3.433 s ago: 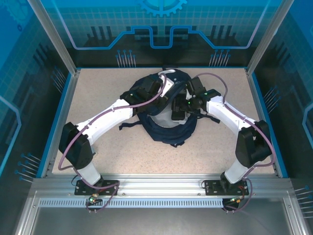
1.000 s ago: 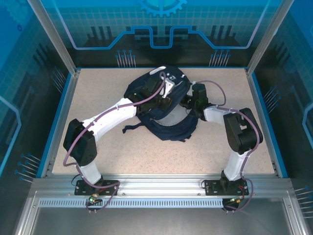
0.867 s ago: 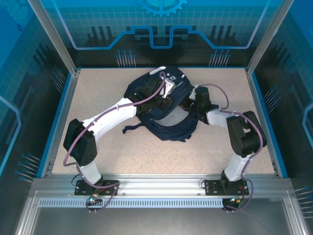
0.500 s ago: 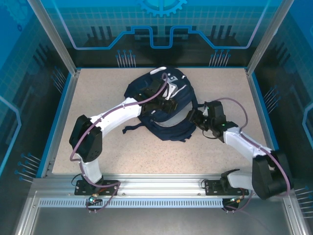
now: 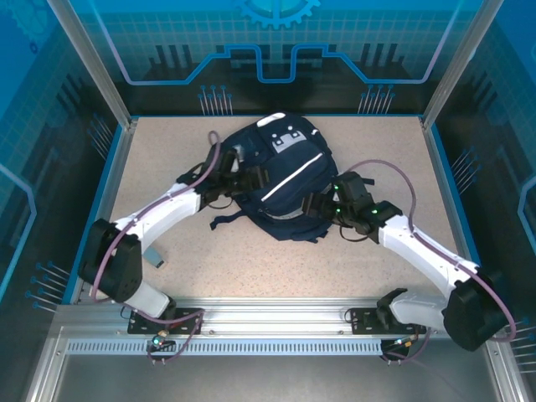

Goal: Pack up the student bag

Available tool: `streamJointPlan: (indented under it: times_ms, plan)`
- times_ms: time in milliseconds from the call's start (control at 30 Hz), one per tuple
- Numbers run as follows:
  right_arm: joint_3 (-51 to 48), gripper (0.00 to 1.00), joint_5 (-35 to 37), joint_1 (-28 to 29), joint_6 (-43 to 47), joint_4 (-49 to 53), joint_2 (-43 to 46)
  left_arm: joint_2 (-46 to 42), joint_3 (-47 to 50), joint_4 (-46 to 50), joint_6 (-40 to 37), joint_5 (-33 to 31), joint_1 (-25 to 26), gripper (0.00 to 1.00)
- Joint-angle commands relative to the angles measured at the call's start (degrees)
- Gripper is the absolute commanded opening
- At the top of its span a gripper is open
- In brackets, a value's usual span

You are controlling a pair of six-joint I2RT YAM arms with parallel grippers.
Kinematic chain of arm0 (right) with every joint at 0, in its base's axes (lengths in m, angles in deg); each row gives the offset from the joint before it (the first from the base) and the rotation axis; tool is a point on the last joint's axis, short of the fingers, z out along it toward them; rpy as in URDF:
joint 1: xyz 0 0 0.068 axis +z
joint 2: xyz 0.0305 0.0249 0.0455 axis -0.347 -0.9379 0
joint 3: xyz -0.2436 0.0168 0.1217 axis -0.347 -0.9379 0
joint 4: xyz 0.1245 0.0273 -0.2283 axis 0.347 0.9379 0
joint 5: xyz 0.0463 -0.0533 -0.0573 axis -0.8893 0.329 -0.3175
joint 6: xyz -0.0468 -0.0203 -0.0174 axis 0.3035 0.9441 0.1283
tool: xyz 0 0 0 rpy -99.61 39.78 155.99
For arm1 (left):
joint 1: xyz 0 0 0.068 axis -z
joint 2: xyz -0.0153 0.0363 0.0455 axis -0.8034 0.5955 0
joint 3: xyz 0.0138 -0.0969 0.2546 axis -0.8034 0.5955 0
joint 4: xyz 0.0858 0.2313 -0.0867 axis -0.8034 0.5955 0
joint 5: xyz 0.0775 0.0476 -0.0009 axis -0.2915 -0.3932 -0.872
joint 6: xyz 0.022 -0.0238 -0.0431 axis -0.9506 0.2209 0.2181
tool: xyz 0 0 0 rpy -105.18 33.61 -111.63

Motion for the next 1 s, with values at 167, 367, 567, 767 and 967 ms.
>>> streamJointPlan:
  times_ms: [167,367,567,767,967]
  plan:
    - [8.0,0.94,2.3,7.7,1.1,0.9,-8.0,-0.1,13.4,-15.8,17.1,8.8,-5.5,0.47]
    - [10.0,0.93,2.5,9.2,0.5,1.2,-9.4,6.0,15.5,-28.5,22.3,13.0,-7.2,0.38]
    - [10.1,0.93,3.2,9.4,-0.1,1.8,-8.9,10.8,15.1,-32.5,24.0,14.6,-7.6,0.32]
    - [10.2,0.93,3.2,9.5,-0.3,2.0,-9.0,13.0,15.4,-37.4,24.9,16.8,-7.6,0.35]
    - [10.5,0.92,3.2,9.8,-0.1,2.4,-9.2,17.0,15.7,-44.8,28.6,20.3,-7.7,0.35]
